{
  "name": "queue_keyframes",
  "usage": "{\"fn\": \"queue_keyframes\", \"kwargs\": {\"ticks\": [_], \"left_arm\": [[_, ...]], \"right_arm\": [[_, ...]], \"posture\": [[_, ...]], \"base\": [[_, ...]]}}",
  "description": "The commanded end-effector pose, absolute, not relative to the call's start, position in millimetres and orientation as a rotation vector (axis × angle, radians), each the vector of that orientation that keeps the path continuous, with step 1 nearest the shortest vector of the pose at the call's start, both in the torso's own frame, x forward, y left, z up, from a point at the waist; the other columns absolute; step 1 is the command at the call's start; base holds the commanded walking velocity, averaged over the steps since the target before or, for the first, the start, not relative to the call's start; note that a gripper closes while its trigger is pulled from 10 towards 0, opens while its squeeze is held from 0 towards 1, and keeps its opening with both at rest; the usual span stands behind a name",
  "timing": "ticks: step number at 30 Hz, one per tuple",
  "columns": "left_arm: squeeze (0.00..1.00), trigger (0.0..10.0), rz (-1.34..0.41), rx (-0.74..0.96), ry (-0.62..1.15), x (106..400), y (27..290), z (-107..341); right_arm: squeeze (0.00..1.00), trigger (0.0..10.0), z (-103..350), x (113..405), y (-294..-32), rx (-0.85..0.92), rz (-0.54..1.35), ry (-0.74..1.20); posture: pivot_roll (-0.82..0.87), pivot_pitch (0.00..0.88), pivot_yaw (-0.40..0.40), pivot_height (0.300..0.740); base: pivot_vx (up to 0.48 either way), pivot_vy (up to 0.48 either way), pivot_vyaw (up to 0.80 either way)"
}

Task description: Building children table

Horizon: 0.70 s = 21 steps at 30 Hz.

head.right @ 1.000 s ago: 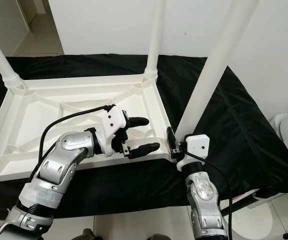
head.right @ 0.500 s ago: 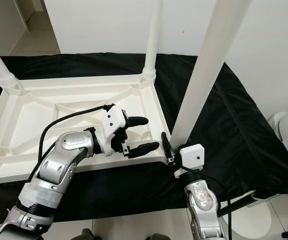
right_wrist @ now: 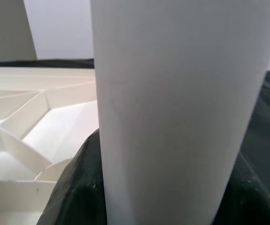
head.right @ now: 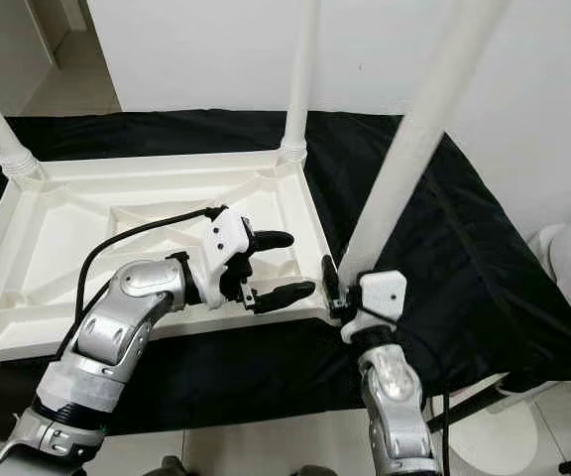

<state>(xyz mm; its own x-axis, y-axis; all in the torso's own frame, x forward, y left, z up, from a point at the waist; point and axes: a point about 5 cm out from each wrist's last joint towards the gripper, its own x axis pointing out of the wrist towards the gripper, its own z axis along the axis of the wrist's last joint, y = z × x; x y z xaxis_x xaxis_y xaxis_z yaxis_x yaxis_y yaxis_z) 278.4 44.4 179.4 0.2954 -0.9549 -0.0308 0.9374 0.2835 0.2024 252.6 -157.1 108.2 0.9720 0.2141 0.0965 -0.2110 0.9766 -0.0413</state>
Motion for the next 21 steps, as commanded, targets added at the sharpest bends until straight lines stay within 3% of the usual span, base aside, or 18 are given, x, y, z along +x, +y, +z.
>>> {"fn": "queue_keyframes", "kwargs": {"ticks": [1, 9, 21], "left_arm": [[0.0, 10.0, -1.167, 0.199, -0.116, 285, 45, 182], [0.0, 10.0, -1.164, 0.197, -0.121, 284, 44, 183], [0.0, 10.0, -1.159, 0.188, -0.127, 284, 43, 183]], "right_arm": [[0.0, 10.0, 76, 245, -160, -0.017, 0.22, 0.09], [0.0, 10.0, 85, 254, -160, -0.015, 0.245, 0.1], [0.0, 10.0, 91, 257, -164, 0.04, 0.038, 0.07]], "posture": [[-0.02, 0.015, 0.018, 0.74], [-0.01, 0.011, 0.012, 0.74], [-0.02, 0.012, 0.005, 0.74]], "base": [[0.0, 0.0, 0.0], [0.0, 0.0, 0.0], [0.0, 0.0, 0.0]]}}
